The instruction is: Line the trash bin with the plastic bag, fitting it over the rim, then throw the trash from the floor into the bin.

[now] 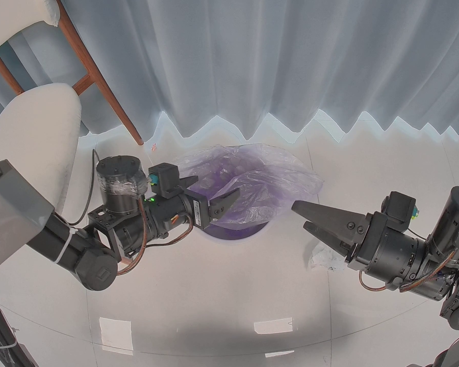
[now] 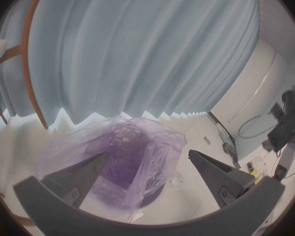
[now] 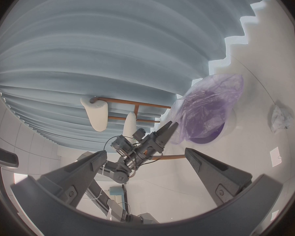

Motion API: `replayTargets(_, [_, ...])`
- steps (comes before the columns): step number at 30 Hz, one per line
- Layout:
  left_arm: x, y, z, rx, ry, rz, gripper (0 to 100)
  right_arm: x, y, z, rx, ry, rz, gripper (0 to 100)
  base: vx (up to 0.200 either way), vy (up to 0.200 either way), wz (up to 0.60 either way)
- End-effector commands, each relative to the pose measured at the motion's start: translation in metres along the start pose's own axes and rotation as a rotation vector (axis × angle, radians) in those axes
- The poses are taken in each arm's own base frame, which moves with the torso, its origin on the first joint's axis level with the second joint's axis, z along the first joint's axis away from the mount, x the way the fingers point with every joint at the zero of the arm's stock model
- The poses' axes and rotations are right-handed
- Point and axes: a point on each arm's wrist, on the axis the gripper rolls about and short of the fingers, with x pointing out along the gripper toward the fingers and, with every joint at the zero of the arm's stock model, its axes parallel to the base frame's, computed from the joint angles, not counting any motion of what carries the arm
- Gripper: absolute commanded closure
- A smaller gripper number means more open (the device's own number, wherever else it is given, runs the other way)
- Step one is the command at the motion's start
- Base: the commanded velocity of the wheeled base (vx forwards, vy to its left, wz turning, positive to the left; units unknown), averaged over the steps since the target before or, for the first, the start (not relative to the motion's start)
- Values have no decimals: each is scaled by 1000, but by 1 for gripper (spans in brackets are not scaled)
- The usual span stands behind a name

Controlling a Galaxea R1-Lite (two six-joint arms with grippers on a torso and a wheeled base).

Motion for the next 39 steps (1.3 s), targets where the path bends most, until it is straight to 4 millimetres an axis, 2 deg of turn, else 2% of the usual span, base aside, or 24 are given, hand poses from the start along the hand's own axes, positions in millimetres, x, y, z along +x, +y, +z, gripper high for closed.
replayTargets(1, [20,-7,-22,53,55,-32,0,-7,9,5,-9,-23,34,0,0,0,0])
replayTargets(9, [30,-5,-38,70,86,-9,0,-10,11,6,-11,-28,48,0,0,0,0])
replayTargets(10, [31,-4,-38,74,84,1,100,-10,11,5,-8,-23,46,0,0,0,0])
replayTargets(14, [26,-6,-35,83,36,21,100,-7,8,-1,15,13,42,0,0,0,0])
replayTargets(21, [1,-14,-34,87,6,8,100,1,-4,-8,49,49,-7,0,0,0,0])
replayTargets(26, [-29,-33,-34,97,-35,-39,100,20,-37,-24,85,114,-131,0,0,0,0])
replayTargets(32, [-63,-55,-37,109,-18,-107,100,29,-58,-22,103,111,-205,0,0,0,0])
replayTargets(39, [-70,-61,-45,142,-35,-126,100,39,-72,-23,207,108,-251,0,0,0,0])
